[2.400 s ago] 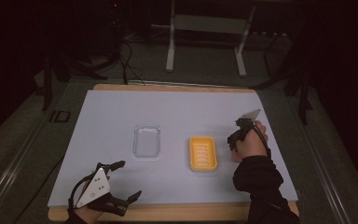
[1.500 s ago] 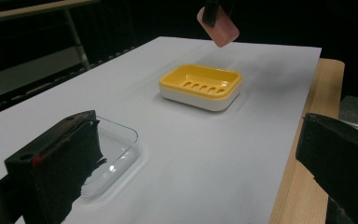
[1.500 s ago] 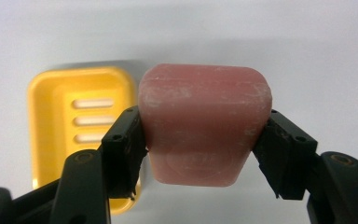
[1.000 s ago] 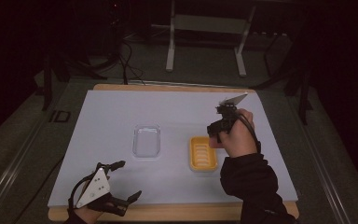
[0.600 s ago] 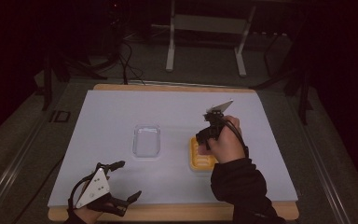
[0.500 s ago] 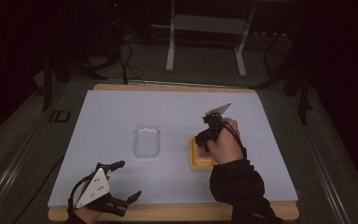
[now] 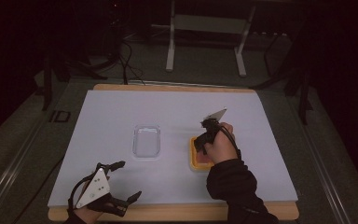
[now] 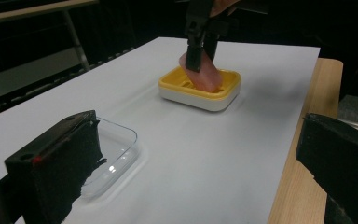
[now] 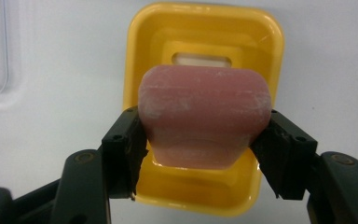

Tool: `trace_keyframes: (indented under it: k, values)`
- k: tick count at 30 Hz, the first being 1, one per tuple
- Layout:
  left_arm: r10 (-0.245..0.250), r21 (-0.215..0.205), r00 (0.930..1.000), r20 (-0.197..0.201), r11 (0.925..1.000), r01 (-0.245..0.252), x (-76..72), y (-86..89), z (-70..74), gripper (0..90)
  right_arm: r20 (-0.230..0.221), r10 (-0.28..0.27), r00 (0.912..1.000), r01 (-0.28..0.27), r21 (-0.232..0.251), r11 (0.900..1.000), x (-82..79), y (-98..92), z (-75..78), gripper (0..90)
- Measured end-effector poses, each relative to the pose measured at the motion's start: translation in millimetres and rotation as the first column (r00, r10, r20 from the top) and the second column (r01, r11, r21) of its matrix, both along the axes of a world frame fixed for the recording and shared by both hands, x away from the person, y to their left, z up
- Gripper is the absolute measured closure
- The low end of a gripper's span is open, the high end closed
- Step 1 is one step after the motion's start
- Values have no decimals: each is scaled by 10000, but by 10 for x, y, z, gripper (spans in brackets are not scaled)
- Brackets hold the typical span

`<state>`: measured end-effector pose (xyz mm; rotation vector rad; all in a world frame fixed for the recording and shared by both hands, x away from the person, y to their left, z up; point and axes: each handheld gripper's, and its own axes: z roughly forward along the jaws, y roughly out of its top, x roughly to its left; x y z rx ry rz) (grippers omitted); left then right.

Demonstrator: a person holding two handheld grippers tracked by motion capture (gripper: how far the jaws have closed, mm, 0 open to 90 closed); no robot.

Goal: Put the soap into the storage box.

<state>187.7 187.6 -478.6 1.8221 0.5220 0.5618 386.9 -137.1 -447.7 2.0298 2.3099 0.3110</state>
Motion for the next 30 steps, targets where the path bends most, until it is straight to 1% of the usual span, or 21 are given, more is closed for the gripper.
trace_keyframes:
  k: [2, 7, 10, 13, 16, 22, 24, 27, 30]
  values:
    - [-8, 9, 10000, 4, 10000, 8, -1, 0, 0, 6, 68, -40, 10000, 40, 71, 10000, 29, 5, -20, 379]
    - [-2, 16, 10000, -2, 10000, 2, 1, 3, 0, 6, -155, -208, 9997, 212, 293, 9993, 127, 14, -110, 379]
    - [-18, 14, 10000, -13, 10000, 18, 0, 3, 0, 6, -179, -221, 9996, 224, 170, 9996, 171, 29, -165, 378]
    - [-33, 17, 10000, -14, 10000, 33, -1, 3, 0, 6, -307, -276, 9991, 278, 64, 9996, 200, 41, -212, 380]
    - [-38, 26, 10000, -15, 10000, 38, -2, 4, 1, 6, -285, -313, 9991, 315, 58, 9995, 213, 41, -272, 374]
    - [-49, -3, 10000, -21, 10000, 49, -4, -2, -1, 6, -360, -298, 9989, 300, 47, 9995, 224, 42, -264, 372]
    - [-34, 3, 10000, -30, 10000, 34, -3, 1, 0, 6, -272, -309, 9992, 311, 77, 9995, 223, 39, -238, 369]
    - [-43, 2, 10000, -27, 10000, 43, -1, -1, -1, 6, -230, -293, 9993, 298, 187, 9994, 223, 31, -179, 324]
    - [-46, 7, 10000, -31, 10000, 46, 0, -2, -2, 6, -165, -3, 9999, 7, 250, 9997, 217, 15, -121, 280]
